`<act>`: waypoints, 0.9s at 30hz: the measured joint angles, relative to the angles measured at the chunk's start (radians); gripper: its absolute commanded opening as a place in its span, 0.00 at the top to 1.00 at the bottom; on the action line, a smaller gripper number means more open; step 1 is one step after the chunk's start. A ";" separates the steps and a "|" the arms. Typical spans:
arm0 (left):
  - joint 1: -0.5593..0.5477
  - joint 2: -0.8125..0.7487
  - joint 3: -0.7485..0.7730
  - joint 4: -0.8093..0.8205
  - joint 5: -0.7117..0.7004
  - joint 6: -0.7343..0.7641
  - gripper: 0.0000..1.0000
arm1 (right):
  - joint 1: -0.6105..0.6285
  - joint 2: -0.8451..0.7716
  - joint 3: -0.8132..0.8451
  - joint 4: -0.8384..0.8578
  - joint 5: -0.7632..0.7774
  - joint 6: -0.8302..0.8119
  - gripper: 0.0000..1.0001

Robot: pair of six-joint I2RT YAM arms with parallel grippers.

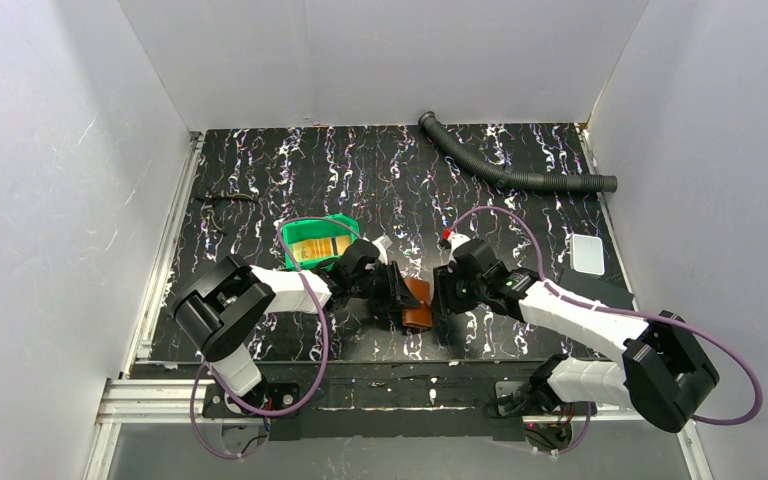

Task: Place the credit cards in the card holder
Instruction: Close the card holder at the center of the board.

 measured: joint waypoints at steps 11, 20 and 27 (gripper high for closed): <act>0.003 0.010 -0.001 0.016 0.014 -0.024 1.00 | 0.022 0.052 0.007 0.056 -0.021 -0.024 0.55; 0.003 0.010 -0.001 0.017 0.015 -0.025 1.00 | 0.044 0.093 0.030 0.073 0.020 -0.039 0.67; 0.003 0.010 -0.002 0.018 0.016 -0.026 1.00 | 0.048 0.081 0.040 0.073 0.065 -0.036 0.78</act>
